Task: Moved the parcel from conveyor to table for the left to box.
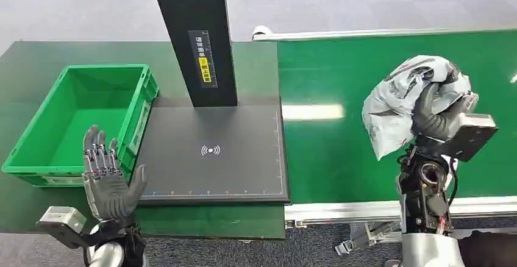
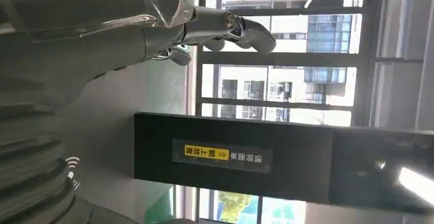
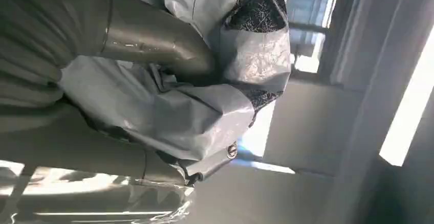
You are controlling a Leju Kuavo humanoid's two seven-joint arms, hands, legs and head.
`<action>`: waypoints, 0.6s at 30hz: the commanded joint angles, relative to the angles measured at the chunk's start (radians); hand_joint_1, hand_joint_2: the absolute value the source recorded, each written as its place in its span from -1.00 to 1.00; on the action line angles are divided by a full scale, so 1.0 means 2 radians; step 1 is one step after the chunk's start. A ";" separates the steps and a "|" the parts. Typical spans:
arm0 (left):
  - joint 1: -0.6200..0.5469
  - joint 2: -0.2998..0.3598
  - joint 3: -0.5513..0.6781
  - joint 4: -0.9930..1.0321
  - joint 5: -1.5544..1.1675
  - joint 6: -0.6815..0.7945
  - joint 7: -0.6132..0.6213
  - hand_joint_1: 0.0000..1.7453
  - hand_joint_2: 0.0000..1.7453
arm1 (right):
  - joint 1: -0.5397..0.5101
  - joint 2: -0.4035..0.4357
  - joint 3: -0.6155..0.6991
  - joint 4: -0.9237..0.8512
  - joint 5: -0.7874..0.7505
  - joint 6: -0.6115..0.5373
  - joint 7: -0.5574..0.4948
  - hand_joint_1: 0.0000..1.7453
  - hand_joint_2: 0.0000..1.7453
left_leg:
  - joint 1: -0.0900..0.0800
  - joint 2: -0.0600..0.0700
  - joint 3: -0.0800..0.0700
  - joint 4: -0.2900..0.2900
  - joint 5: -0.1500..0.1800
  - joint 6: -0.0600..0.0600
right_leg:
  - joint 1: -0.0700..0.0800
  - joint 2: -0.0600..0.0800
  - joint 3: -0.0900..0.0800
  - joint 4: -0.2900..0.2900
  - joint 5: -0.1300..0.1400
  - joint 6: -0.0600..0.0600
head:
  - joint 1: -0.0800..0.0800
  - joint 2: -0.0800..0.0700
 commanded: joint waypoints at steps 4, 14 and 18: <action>-0.046 0.013 0.016 0.075 0.021 -0.015 0.000 -1.00 1.00 | -0.132 0.043 0.491 0.247 0.436 -0.104 0.032 1.00 1.00 | 0.000 0.011 0.004 -0.002 0.000 -0.001 | 0.000 0.011 0.000 0.000 0.002 -0.001 | 0.000 0.000; -0.039 0.011 0.002 0.086 0.022 -0.018 0.000 -1.00 1.00 | -0.130 0.093 0.585 0.349 0.406 -0.002 0.013 1.00 1.00 | 0.001 0.003 0.004 -0.003 0.002 -0.002 | 0.001 0.003 0.002 -0.002 0.001 -0.001 | 0.000 0.000; -0.042 0.010 0.004 0.090 0.025 -0.014 0.000 -1.00 1.00 | -0.132 0.094 0.596 0.354 0.398 0.033 0.029 1.00 1.00 | 0.001 0.002 0.002 -0.001 0.001 -0.002 | 0.001 0.002 0.001 0.000 0.000 -0.001 | 0.000 0.000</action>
